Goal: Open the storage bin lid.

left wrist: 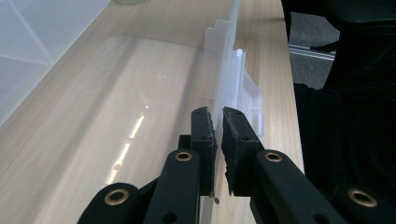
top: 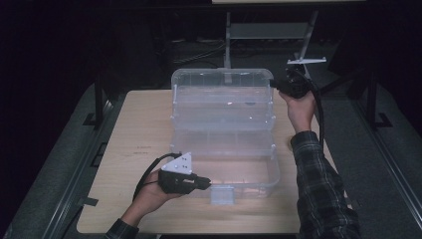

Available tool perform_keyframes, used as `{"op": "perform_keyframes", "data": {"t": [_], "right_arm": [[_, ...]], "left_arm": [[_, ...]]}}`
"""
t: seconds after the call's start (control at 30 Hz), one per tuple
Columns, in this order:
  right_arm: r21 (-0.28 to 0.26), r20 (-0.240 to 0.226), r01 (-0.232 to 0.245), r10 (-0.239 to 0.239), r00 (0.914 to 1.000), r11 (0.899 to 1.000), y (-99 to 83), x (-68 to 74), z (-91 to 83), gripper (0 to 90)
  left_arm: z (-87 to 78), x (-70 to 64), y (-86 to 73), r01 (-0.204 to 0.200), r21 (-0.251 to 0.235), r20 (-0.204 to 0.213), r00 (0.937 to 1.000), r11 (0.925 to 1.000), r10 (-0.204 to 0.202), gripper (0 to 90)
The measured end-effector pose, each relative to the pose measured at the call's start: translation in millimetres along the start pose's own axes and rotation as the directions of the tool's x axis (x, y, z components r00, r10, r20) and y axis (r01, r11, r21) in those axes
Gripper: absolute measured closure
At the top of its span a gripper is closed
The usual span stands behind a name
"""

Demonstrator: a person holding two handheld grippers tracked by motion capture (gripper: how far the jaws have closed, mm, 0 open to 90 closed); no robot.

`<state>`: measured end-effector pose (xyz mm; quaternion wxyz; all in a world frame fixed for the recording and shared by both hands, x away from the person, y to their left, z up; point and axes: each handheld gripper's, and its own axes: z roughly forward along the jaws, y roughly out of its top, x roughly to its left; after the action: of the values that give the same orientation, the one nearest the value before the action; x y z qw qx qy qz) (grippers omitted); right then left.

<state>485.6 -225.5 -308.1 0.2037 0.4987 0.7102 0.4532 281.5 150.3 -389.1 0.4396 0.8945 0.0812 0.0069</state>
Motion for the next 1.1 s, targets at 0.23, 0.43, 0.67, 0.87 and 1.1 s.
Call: {"op": "perform_keyframes", "data": {"t": [0.23,0.43,0.67,0.87,1.1], "right_arm": [[-0.002,0.042,0.003,-0.003,0.9991,1.000,-3.6,0.6,7.6,83.7],[0.010,0.023,-0.023,0.023,0.9995,1.000,-12.1,-9.1,22.1,90.0],[0.053,0.042,-0.031,0.029,0.9987,0.998,-23.6,-15.3,31.6,90.0],[0.050,0.046,-0.027,0.025,0.9986,0.998,-27.3,-17.4,29.2,90.0],[0.024,0.051,0.005,-0.007,0.9987,1.000,-24.6,-15.9,14.8,90.0]], "left_arm": [[1.3,-1.0,0.8,-0.006,0.010,-0.001,1.0000,0.9999,0.006,83.2],[0.1,-0.5,-0.3,-0.005,0.003,0.001,1.0000,1.0000,0.005,83.3],[0.3,-0.6,-0.1,-0.013,0.011,-0.005,0.9999,0.9999,0.013,83.3],[0.7,-1.1,-0.2,-0.004,0.003,-0.005,1.0000,1.0000,0.004,83.2],[0.2,-0.6,-0.1,-0.013,0.010,-0.010,0.9999,0.9999,0.013,83.0]]}}
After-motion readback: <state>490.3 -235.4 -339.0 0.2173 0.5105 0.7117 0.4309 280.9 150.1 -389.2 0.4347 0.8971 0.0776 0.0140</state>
